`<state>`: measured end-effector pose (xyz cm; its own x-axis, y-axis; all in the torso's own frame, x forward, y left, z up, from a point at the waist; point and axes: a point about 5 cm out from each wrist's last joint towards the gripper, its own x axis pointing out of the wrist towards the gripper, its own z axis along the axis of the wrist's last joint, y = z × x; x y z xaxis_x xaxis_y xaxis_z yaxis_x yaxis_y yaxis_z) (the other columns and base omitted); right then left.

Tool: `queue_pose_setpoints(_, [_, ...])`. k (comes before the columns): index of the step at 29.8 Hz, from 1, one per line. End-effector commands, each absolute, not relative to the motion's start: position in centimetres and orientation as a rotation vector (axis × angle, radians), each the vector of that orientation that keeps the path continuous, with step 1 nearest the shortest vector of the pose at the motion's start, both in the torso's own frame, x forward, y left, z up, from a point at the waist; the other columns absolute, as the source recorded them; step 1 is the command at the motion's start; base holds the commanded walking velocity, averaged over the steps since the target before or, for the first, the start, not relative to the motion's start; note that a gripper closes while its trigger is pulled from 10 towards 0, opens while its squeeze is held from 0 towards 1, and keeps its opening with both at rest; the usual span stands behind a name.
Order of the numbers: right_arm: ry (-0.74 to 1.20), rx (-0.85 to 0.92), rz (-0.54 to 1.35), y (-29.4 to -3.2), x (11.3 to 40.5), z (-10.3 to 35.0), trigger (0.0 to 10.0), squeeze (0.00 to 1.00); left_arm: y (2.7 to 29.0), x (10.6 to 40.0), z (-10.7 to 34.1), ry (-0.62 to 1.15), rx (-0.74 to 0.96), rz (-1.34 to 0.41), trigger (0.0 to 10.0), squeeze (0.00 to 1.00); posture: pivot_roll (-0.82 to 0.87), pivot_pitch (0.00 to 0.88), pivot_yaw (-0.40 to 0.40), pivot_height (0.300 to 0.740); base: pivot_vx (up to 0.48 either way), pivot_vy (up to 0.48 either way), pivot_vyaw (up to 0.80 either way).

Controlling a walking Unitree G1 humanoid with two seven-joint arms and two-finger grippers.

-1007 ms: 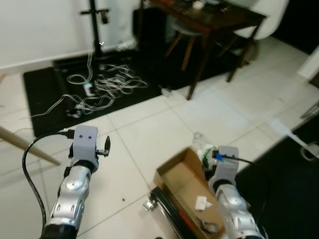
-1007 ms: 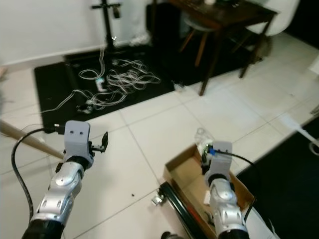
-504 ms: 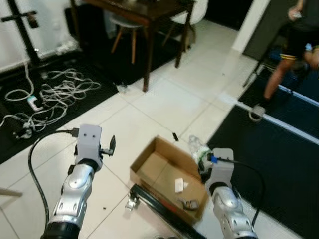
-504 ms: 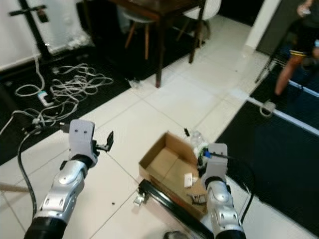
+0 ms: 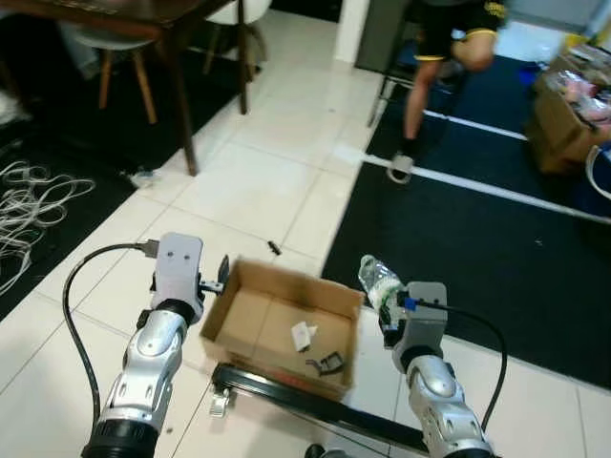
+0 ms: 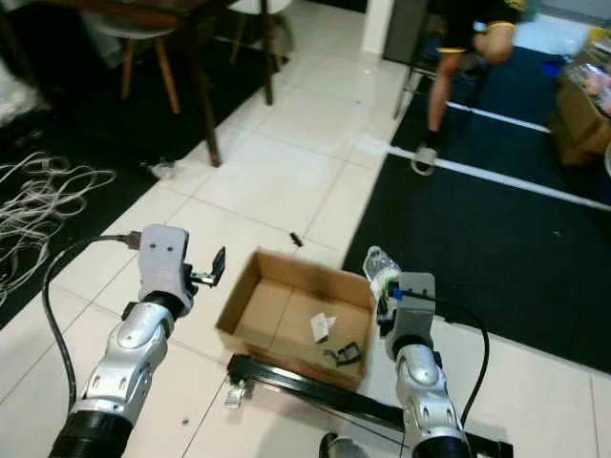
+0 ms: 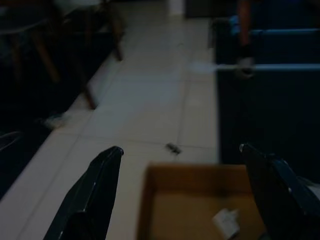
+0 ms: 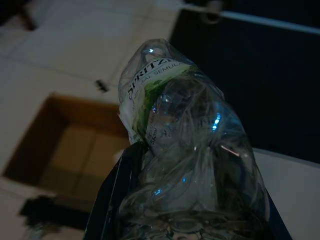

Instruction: Picking trash to rubbish bin

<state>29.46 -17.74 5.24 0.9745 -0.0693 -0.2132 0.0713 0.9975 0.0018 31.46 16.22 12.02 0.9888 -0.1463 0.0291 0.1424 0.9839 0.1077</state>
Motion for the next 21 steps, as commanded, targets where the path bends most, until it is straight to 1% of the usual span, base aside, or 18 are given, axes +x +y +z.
queue_pose_setpoints(1, [0.222,0.009,-0.068,-17.7,29.3,5.0,10.0,0.0,16.4,31.1,11.4,-0.02,0.097,-0.141,10.0,0.0,0.01,0.177,-0.027,0.74,0.0,0.0,-0.8])
queue_pose_setpoints(9, [0.21,0.014,-0.057,-17.6,29.4,5.2,10.0,0.0,16.4,31.1,11.5,-0.022,0.088,-0.141,10.0,0.0,0.0,0.18,-0.028,0.74,0.0,0.0,-0.8])
queue_pose_setpoints(12, [0.194,-0.007,-0.031,-17.3,29.5,5.4,10.0,0.0,16.3,31.1,11.5,-0.024,0.089,-0.14,10.0,0.0,0.0,0.18,-0.026,0.74,0.0,0.0,0.0])
queue_pose_setpoints(18, [0.137,0.037,0.032,-16.3,30.0,6.4,10.0,0.0,16.2,31.2,11.9,-0.041,0.081,-0.139,10.0,0.0,0.0,0.18,-0.026,0.74,0.0,0.0,0.0])
queue_pose_setpoints(21, [0.137,0.024,0.048,-16.1,30.1,6.5,10.0,0.0,16.1,31.2,11.9,-0.04,0.08,-0.141,10.0,0.0,0.0,0.18,-0.026,0.74,0.0,0.0,0.0])
